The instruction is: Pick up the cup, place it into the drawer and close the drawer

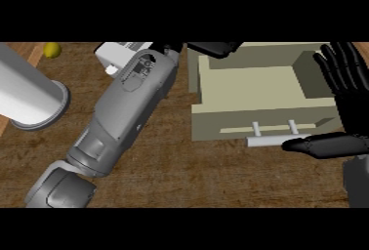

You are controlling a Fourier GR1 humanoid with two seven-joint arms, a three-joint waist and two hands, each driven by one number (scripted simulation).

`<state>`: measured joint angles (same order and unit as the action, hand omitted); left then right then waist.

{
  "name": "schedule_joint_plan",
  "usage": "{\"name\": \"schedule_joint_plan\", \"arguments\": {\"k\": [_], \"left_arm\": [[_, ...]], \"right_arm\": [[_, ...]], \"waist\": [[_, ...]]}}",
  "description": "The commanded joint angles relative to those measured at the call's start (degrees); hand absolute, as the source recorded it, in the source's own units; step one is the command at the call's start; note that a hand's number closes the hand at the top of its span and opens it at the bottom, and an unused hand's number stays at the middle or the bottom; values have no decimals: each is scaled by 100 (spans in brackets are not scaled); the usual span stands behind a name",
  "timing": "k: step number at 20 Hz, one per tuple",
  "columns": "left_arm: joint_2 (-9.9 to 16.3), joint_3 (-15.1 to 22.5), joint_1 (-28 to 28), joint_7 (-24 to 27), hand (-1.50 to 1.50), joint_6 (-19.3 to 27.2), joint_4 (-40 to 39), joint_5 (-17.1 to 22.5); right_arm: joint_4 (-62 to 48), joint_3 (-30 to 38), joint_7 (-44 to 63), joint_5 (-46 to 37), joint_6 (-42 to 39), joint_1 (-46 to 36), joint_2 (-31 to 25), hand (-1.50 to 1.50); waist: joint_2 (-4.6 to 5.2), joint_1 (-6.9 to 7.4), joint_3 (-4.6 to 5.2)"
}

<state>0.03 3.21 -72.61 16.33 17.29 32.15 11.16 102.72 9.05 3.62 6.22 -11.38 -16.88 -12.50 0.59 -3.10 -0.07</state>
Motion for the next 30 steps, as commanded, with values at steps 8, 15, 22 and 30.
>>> {"name": "schedule_joint_plan", "arguments": {"k": [8, 15, 22, 30], "left_arm": [[-3, 1159, -540, -541, 150, -23, -1424, 543], [-3, 1655, -154, -299, -150, -313, -1643, 614], [-3, 1398, -52, 54, -150, -167, -1231, 1459], [-3, 1068, -149, 815, -150, -256, -859, 2300]], "right_arm": [[-102, -220, -91, 2, -130, -352, 45, -150], [-74, -146, 142, 306, -316, -644, -96, -150], [-24, -811, 266, 781, -827, -784, 255, -150], [-165, -1578, 687, 1288, -2279, -625, -315, 150]], "waist": [[145, -531, -9], [230, -766, -4], [243, -927, 6], [166, -720, 10]]}}
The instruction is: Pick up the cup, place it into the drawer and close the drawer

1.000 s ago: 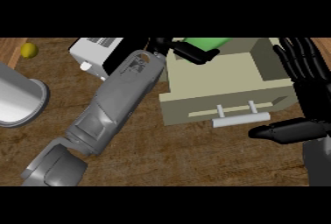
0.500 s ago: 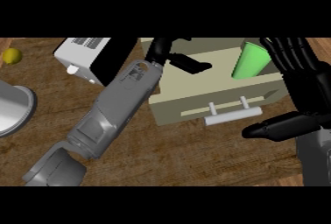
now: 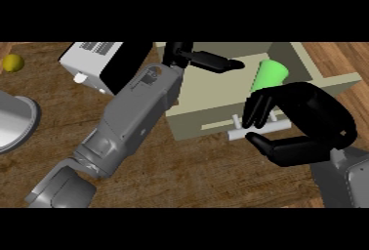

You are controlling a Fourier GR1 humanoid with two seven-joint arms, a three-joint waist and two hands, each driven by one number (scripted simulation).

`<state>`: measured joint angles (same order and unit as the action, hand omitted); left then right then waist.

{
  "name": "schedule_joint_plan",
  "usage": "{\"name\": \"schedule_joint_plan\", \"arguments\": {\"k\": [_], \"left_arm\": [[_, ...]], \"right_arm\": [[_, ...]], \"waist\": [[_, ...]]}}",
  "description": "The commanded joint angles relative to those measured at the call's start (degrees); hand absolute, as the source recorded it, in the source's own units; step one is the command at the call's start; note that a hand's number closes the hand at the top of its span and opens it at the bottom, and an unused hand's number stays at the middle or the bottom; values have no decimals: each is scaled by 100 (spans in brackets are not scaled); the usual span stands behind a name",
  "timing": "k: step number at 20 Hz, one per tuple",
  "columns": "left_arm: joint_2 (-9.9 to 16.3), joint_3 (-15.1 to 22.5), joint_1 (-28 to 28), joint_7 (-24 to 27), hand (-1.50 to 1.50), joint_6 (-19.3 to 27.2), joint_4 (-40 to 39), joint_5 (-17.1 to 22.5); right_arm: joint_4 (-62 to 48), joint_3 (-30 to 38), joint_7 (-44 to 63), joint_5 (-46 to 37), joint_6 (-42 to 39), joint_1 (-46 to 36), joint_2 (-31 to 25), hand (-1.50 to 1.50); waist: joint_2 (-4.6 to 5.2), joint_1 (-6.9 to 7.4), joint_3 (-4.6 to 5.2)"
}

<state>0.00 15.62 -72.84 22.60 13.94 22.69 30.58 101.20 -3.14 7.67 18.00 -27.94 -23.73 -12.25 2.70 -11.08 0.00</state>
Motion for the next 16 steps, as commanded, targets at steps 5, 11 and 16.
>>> {"name": "schedule_joint_plan", "arguments": {"k": [5, 11, 16], "left_arm": [[0, -8, -47, 546, -150, 424, -26, 508], [0, -188, -14, 665, -150, 306, -151, 664], [1, -296, 472, 950, -150, -33, 80, 716]], "right_arm": [[58, -772, 600, -668, -1001, 193, -920, -150], [-182, -1004, -206, -2743, -432, 606, -1103, -150], [-1196, -1624, -266, -3898, 431, 550, -552, -150]], "waist": [[-126, 344, -1], [-164, 814, -9], [-218, 1170, -2]]}}
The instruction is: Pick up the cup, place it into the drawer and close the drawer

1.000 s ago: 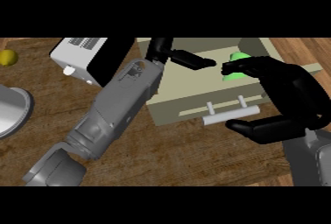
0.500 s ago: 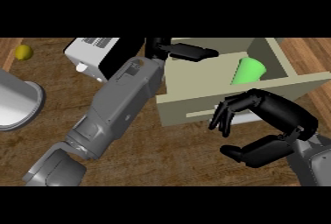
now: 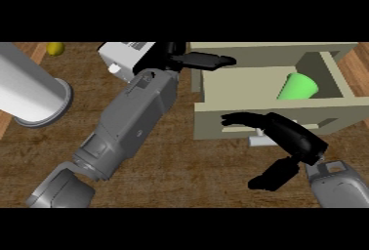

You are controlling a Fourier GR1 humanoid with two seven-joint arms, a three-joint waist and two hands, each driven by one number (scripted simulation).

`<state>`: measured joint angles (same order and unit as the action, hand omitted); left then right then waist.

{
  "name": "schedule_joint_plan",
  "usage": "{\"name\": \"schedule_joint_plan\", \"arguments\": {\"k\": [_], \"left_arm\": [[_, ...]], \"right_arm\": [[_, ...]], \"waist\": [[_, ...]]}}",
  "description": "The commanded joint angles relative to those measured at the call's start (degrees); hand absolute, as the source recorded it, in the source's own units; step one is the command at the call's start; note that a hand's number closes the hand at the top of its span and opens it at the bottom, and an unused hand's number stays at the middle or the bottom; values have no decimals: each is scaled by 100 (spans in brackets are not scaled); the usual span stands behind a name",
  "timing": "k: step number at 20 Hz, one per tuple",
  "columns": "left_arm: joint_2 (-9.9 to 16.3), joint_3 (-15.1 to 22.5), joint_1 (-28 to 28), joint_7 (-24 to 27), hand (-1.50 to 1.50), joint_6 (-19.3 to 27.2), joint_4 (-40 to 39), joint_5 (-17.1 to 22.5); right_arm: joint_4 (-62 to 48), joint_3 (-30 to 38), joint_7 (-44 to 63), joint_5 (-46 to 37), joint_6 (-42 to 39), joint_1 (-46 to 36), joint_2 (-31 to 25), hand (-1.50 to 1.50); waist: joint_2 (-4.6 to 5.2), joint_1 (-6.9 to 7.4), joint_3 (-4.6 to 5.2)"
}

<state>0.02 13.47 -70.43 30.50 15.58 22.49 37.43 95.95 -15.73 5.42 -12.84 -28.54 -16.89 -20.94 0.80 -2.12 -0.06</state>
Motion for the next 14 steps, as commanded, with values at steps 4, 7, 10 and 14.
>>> {"name": "schedule_joint_plan", "arguments": {"k": [4, 7, 10, 14], "left_arm": [[76, -123, 537, 39, -150, -381, 445, 114], [445, -141, 824, 78, -150, -530, 691, 91], [635, -201, 1024, -101, -150, -607, 1025, 164], [678, -121, 1256, -150, -150, -739, 1171, 112]], "right_arm": [[-2166, -420, -1262, -1284, 566, -155, -9, -150], [-3181, -573, -1340, -1656, 882, -606, 308, 150], [-4268, -252, -1802, -1741, 1080, -1212, 277, 150], [-5429, 31, -2527, -1822, 1748, -1838, 630, 150]], "waist": [[-40, 415, -4], [-42, 564, -5], [-44, 621, -7], [20, 698, -16]]}}
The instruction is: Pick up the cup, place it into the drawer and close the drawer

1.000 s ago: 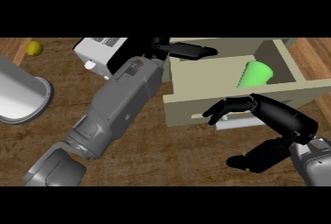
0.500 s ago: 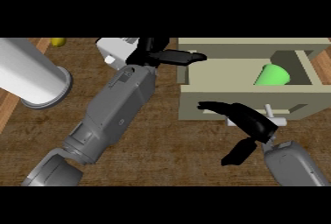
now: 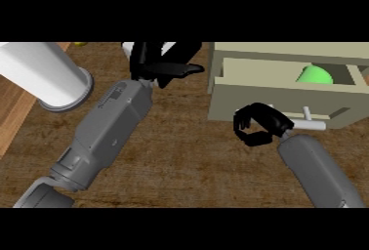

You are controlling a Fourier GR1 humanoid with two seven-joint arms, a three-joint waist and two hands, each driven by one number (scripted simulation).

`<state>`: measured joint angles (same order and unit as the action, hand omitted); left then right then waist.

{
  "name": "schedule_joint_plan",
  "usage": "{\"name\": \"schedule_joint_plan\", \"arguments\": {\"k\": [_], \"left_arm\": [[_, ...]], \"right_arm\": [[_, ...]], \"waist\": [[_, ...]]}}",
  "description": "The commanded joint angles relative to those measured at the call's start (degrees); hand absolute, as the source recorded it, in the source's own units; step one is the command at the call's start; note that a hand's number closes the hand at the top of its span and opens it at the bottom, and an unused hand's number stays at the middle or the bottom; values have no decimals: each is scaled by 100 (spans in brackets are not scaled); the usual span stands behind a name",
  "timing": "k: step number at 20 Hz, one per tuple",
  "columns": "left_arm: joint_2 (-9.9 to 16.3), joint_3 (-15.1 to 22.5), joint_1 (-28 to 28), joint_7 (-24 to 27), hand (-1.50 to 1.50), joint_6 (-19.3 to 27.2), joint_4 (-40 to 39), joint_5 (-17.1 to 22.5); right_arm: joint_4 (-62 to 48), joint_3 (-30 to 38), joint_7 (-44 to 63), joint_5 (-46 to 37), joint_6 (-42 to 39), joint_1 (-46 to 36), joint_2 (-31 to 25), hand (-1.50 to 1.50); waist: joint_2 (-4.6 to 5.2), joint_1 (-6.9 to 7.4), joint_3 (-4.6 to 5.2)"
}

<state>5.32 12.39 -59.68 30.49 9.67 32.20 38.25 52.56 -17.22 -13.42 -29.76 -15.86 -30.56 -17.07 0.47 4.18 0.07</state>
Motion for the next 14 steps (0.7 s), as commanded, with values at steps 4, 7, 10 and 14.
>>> {"name": "schedule_joint_plan", "arguments": {"k": [4, 7, 10, 14], "left_arm": [[303, 46, 432, -269, -150, -310, 601, 62], [348, 98, 789, -150, -150, -475, 716, 46], [386, 158, 774, -222, -150, -613, 775, 19], [533, 139, 839, -334, -150, -626, 916, 44]], "right_arm": [[-1688, 796, -846, 112, 670, -1119, -7, 150], [-2084, 1217, -876, 352, 646, -1698, -161, 150], [-2413, 1398, -876, 340, 812, -2086, -370, 150], [-2469, 1718, -687, 612, 647, -2304, -671, 150]], "waist": [[63, 338, -39], [112, 449, -37], [190, 488, -39], [182, 615, -38]]}}
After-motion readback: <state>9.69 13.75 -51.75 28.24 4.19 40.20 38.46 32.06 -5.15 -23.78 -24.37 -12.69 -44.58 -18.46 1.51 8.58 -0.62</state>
